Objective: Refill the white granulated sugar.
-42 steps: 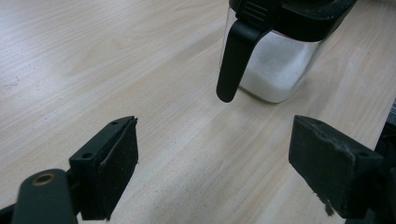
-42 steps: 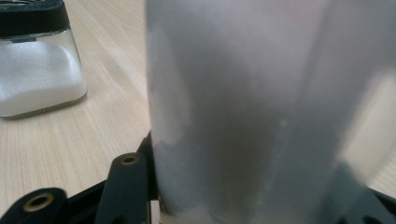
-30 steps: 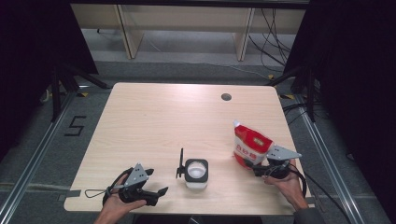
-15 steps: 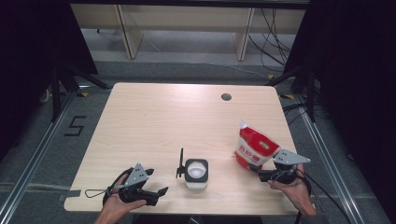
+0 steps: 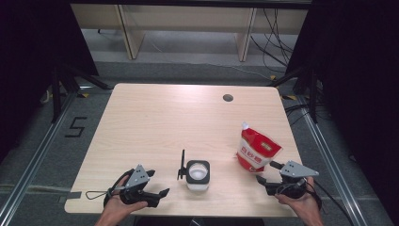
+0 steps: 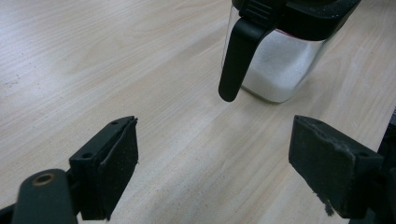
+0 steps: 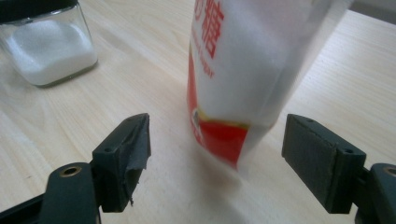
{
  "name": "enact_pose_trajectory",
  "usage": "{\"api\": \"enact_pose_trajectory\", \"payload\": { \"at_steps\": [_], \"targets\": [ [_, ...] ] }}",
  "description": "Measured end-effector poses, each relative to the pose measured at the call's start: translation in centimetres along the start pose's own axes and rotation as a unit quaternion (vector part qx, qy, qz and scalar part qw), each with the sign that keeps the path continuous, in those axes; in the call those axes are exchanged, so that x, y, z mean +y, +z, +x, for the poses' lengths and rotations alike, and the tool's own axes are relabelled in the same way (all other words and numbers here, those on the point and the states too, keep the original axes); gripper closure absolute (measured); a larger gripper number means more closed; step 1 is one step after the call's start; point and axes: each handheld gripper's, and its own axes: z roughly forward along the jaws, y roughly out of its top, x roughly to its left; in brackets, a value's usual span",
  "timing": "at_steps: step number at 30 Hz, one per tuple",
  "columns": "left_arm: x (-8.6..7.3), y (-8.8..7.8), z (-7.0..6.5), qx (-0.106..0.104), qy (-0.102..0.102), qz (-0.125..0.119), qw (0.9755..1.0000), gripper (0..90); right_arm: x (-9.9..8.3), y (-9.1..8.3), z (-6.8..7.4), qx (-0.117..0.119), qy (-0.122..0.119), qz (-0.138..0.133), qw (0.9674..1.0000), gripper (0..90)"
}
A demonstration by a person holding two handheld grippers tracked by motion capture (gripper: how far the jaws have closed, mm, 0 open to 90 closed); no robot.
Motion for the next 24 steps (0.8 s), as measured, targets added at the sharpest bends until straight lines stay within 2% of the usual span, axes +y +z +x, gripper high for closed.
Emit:
{"api": "enact_pose_trajectory", "payload": {
  "at_steps": [1, 2, 3, 4, 5, 6, 7, 9, 10, 11, 12, 13, 14, 15, 16, 17, 18, 19, 20, 21, 23, 24],
  "targets": [
    [0.0, 0.0, 0.0, 0.000, 0.001, 0.000, 1.0000, 15.4, -0.1, -0.2, 0.2, 0.003, 0.012, 0.002, 0.9999, 24.5],
    [0.0, 0.0, 0.0, -0.001, 0.000, -0.003, 1.0000, 15.4, -0.2, -0.4, 0.3, -0.004, 0.011, 0.004, 0.9999, 24.6],
    [0.0, 0.0, 0.0, -0.002, -0.005, -0.003, 1.0000, 15.4, -0.3, -0.8, 0.5, -0.002, 0.026, 0.006, 0.9996, 24.5],
    [0.0, 0.1, 0.0, -0.002, -0.006, -0.003, 1.0000, 15.4, -0.4, -1.0, 0.6, -0.010, 0.027, 0.003, 0.9996, 24.5],
    [0.0, 0.0, 0.1, -0.001, -0.001, -0.003, 1.0000, 15.4, -0.4, -1.2, 0.6, -0.007, 0.024, -0.002, 0.9997, 24.5],
    [0.0, -0.1, 0.2, -0.001, 0.014, 0.002, 0.9999, 15.4, -0.5, -1.5, 0.7, -0.011, 0.024, 0.001, 0.9997, 24.4],
    [0.1, -0.1, 0.3, -0.002, 0.015, 0.004, 0.9999, 15.4, -0.5, -1.7, 0.9, -0.012, 0.033, 0.003, 0.9994, 24.4],
    [0.1, -0.1, 0.3, 0.001, 0.017, 0.005, 0.9998, 15.4, -0.6, -1.9, 1.3, -0.014, 0.036, 0.001, 0.9993, 24.4],
    [0.1, 0.0, 0.1, 0.002, 0.008, -0.002, 1.0000, 15.4, -0.6, -1.9, 1.3, -0.014, 0.028, 0.001, 0.9995, 24.4],
    [0.1, 0.0, 0.1, 0.005, 0.003, 0.000, 1.0000, 15.4, -0.7, -2.0, 1.7, -0.011, 0.035, 0.008, 0.9993, 24.4],
    [0.1, 0.1, 0.0, 0.006, -0.008, -0.004, 0.9999, 15.4, -0.7, -2.0, 1.5, -0.014, 0.012, 0.006, 0.9998, 24.5],
    [0.1, 0.1, 0.1, 0.009, -0.007, -0.004, 0.9999, 15.4, -0.7, -2.0, 1.7, -0.008, 0.020, 0.011, 0.9997, 24.7],
    [0.2, 0.0, 0.3, 0.010, 0.006, 0.000, 0.9999, 15.4, -0.7, -2.1, 1.8, -0.012, 0.018, 0.013, 0.9997, 24.9],
    [0.3, 0.1, 0.2, 0.011, -0.010, -0.005, 0.9999, 15.4, -0.7, -2.0, 1.8, -0.012, 0.013, 0.013, 0.9998, 25.0],
    [0.4, 0.1, 0.3, 0.015, -0.011, 0.000, 0.9998, 15.4, -0.6, -2.1, 1.9, -0.023, 0.006, 0.008, 0.9997, 25.0],
    [0.4, 0.1, 0.3, 0.015, -0.017, -0.005, 0.9997, 15.4, -0.6, -2.2, 1.9, -0.022, 0.000, 0.008, 0.9997, 25.0],
    [0.5, 0.0, 0.4, 0.014, -0.008, 0.000, 0.9999, 15.4, -0.6, -2.2, 2.0, -0.021, 0.001, 0.009, 0.9997, 25.0],
    [0.6, 0.2, 0.3, 0.016, -0.020, -0.012, 0.9996, 15.5, -0.6, -2.2, 2.0, -0.022, -0.003, 0.010, 0.9997, 24.9],
    [0.7, 0.0, 0.3, 0.017, -0.018, -0.007, 0.9997, 15.6, -0.6, -2.3, 2.3, -0.018, 0.005, 0.014, 0.9997, 24.9],
    [0.8, 0.0, 0.3, 0.020, -0.015, -0.013, 0.9996, 15.6, -0.6, -2.3, 2.2, -0.024, -0.007, 0.011, 0.9996, 24.9],
    [1.1, -0.2, 0.5, 0.020, -0.011, -0.015, 0.9996, 15.9, -0.7, -2.3, 2.4, -0.023, -0.006, 0.012, 0.9997, 24.9],
    [1.2, -0.2, 0.5, 0.026, -0.017, -0.017, 0.9994, 16.0, -0.7, -2.3, 2.5, -0.022, -0.004, 0.014, 0.9996, 24.9]
  ]
}}
